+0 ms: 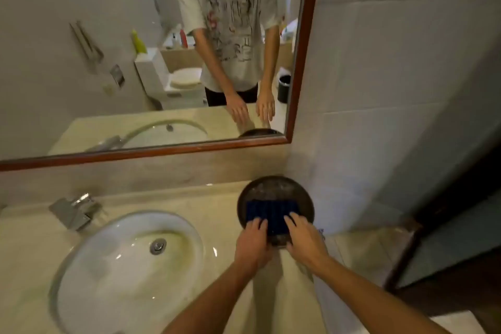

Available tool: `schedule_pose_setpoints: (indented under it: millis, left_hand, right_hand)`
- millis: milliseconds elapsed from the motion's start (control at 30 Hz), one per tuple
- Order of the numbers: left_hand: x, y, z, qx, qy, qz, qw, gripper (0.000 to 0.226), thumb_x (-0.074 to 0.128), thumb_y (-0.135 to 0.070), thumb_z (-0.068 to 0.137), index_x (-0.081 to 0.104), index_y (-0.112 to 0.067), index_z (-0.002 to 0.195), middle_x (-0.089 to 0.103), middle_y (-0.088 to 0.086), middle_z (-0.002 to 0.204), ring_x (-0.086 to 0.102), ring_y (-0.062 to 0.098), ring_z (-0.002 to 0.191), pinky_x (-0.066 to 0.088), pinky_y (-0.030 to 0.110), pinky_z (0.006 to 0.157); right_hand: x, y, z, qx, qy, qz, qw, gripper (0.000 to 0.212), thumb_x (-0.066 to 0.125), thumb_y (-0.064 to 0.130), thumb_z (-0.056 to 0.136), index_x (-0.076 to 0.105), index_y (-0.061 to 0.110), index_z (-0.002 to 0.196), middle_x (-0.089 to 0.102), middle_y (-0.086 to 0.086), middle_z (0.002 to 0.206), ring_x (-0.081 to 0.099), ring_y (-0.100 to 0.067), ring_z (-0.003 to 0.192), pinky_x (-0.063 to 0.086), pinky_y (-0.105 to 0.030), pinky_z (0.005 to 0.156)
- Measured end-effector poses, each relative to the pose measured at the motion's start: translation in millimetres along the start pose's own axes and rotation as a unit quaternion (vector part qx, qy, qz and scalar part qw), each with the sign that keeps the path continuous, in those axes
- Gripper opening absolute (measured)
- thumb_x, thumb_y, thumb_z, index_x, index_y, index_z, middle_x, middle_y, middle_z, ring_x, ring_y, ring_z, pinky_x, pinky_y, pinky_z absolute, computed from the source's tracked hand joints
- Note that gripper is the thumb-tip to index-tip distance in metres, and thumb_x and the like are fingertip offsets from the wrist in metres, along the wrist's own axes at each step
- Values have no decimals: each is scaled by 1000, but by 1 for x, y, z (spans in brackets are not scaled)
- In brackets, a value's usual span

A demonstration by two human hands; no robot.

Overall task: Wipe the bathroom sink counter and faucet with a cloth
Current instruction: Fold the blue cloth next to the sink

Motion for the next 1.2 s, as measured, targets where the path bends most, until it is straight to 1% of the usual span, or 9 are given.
schedule_pose_setpoints:
  millis: [200,367,467,600,700,800,933,1033,1200]
  left_hand:
    - [13,16,76,7,5,86,996,89,67,-37,92,16,-19,162,19,6,167,19,28,153,21,41,124]
    - [33,45,112,65,101,168,978,94,68,-44,93,9,-24,163,13,6,170,21,30,152,35,45,118]
    - [37,54,120,110,96,225,963,77,57,-43,101,16,-23,163,20,6,168,27,29,149,43,44,113]
    - [45,50,126,110,84,270,953,72,60,-34,99,25,-16,159,31,12,163,38,32,141,50,43,103]
    - [30,38,131,105,21,227,968,47,60,-31,97,51,-17,141,58,8,140,56,27,124,56,40,91]
    - [-7,30,125,76,-16,140,987,25,59,-33,93,66,-23,115,71,1,107,66,22,97,56,36,77]
    - [-38,29,99,29,109,23,993,22,59,-31,92,70,-22,108,70,3,93,66,23,84,52,33,69]
    - [-50,22,74,23,205,-60,977,19,55,-23,94,70,-21,106,70,4,97,65,22,87,53,34,77]
    - [-48,22,35,-16,287,-155,945,16,55,-19,94,70,-18,100,70,2,97,65,20,90,48,27,73]
  right_hand:
    - [13,-18,79,-86,9,-72,994,95,71,39,91,14,15,163,16,-8,169,19,-29,154,22,-42,124]
    - [45,-44,116,-190,58,-147,969,94,64,51,94,11,16,164,17,-7,170,21,-28,154,19,-43,125]
    - [62,-57,122,-226,28,-168,959,83,64,44,96,24,12,161,29,-12,166,32,-32,150,29,-44,121]
    - [73,-52,124,-241,-48,-201,948,73,92,28,68,66,5,131,69,-17,129,69,-34,113,59,-45,88]
    - [54,-41,125,-223,-62,-127,964,53,78,22,84,61,9,133,68,-13,126,68,-31,109,57,-42,87]
    - [22,-45,120,-166,1,37,985,46,68,25,93,55,20,137,68,-5,123,69,-26,102,56,-40,84]
    - [-13,-36,94,-143,166,237,947,47,72,27,88,57,25,132,68,3,108,67,-12,90,57,-32,79]
    - [-34,-10,64,-133,277,234,923,69,84,50,76,51,32,134,62,11,119,65,-8,100,58,-29,87]
    - [-22,29,24,-137,220,163,952,53,80,67,69,64,27,98,71,7,94,68,-14,81,61,-38,73]
Point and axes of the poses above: each hand's wrist, its own z-axis towards the middle knuckle, its own x-axis out of the palm, y = z × x, the point moved 5 cm from there along z, towards the middle knuckle
